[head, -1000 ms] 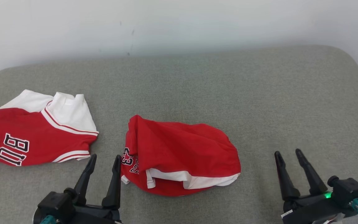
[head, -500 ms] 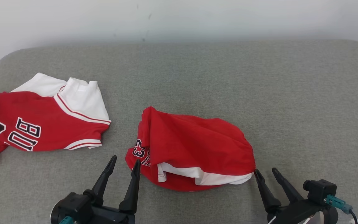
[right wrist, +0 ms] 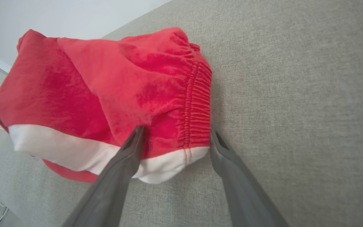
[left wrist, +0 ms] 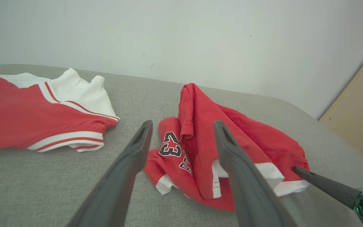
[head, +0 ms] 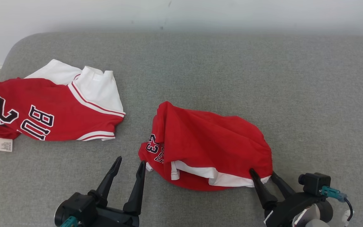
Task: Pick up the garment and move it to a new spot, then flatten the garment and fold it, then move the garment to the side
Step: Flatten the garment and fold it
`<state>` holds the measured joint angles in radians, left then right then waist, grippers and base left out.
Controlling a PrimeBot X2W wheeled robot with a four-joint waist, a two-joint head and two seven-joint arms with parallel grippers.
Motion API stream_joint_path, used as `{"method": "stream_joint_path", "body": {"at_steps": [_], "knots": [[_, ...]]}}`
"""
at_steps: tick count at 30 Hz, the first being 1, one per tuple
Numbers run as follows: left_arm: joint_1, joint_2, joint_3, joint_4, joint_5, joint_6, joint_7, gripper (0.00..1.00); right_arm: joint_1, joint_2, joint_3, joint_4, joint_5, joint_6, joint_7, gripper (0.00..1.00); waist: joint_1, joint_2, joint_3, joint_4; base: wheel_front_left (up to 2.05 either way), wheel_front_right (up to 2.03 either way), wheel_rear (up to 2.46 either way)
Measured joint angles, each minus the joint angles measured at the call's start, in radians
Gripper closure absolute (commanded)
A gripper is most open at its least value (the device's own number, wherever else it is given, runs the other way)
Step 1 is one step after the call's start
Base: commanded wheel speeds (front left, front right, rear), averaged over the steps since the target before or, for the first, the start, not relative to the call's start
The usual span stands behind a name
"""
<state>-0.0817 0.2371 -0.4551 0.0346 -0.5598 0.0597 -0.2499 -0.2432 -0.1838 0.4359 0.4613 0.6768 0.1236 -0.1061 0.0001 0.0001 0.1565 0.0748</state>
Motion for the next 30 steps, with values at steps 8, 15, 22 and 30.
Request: {"method": "stream_joint_path", "body": {"at_steps": [8,15,22,30], "knots": [[-0.002,-0.01,0.0,0.02,0.003,-0.01,0.0,0.0,-0.023,-0.013,0.037,0.031,0.055,0.0,0.008,1.0,0.0,0.0,0.003,0.01,0.0,0.0,0.0],[-0.002,-0.021,-0.058,0.049,0.006,-0.053,0.002,0.0,-0.043,-0.021,0.042,0.021,0.112,0.0,-0.025,1.0,-0.0001,0.0,-0.009,-0.001,0.0,0.0,0.0],[-0.038,-0.046,-0.12,0.155,0.012,-0.088,0.065,0.0,-0.068,-0.04,0.056,-0.003,0.144,0.0,-0.046,1.0,-0.0002,0.0,-0.014,-0.01,0.0,0.0,0.0],[-0.117,-0.095,-0.13,0.303,-0.013,-0.114,0.11,0.0,-0.096,-0.041,0.099,-0.007,0.162,0.0,-0.059,1.0,-0.0002,0.0,-0.011,-0.026,0.0,0.0,0.0]]}}
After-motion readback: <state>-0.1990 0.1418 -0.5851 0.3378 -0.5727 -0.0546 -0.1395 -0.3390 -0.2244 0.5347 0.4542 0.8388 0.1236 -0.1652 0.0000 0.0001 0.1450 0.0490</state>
